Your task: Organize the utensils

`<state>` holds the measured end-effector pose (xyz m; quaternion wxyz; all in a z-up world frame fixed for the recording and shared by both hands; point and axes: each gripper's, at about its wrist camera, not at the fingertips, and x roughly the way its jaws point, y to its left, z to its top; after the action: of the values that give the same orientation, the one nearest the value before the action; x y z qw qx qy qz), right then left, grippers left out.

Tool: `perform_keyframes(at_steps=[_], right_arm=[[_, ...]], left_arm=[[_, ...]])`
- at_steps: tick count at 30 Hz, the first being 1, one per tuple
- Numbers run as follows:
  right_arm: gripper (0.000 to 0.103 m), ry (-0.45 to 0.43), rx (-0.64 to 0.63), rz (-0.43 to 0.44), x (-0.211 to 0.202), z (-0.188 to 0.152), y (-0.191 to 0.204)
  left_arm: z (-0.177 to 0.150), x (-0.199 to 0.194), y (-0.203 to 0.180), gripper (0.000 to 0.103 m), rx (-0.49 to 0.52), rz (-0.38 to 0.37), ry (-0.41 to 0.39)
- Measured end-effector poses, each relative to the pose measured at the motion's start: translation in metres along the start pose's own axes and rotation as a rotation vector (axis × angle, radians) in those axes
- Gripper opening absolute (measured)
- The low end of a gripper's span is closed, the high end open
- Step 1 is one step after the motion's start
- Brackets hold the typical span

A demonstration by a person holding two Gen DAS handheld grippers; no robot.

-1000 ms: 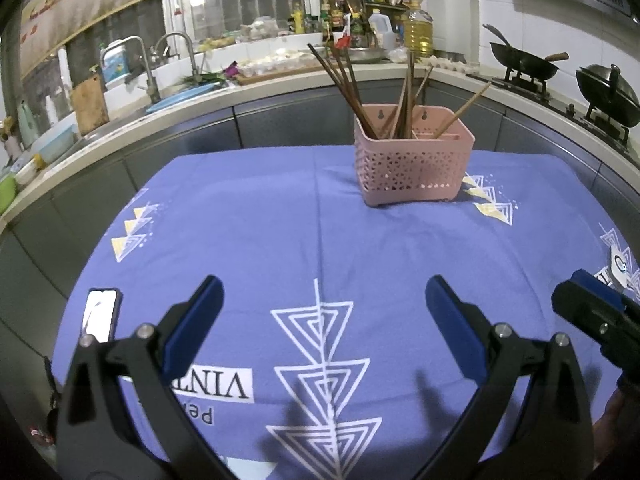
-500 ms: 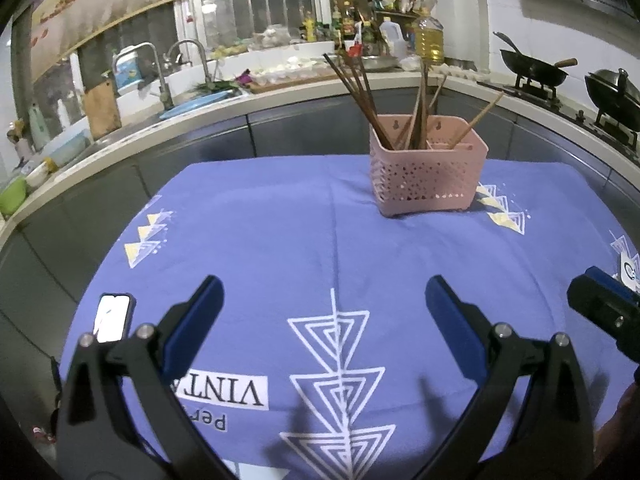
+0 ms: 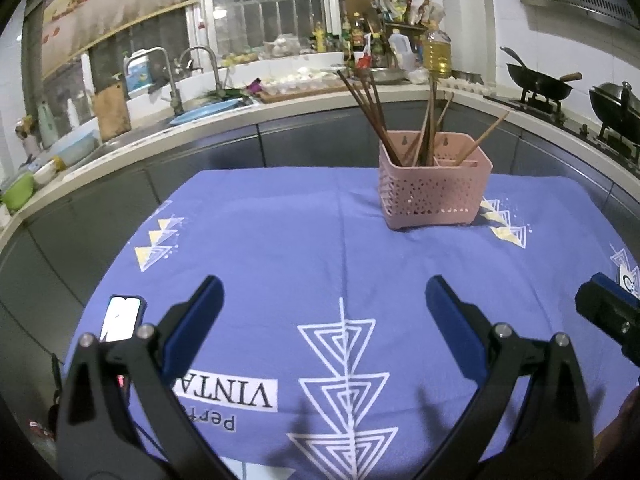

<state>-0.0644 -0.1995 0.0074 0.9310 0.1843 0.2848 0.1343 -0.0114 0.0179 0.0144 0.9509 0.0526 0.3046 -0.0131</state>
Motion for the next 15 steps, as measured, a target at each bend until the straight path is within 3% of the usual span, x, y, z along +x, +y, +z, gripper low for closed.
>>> perform_keyframes(at_steps=[15], right_arm=[[0.074,-0.023,-0.009,0.005,-0.0076,0.0043,0.0048]], left_arm=[[0.0012,-0.0092,0.0021,0.097,0.0,0.023,-0.019]])
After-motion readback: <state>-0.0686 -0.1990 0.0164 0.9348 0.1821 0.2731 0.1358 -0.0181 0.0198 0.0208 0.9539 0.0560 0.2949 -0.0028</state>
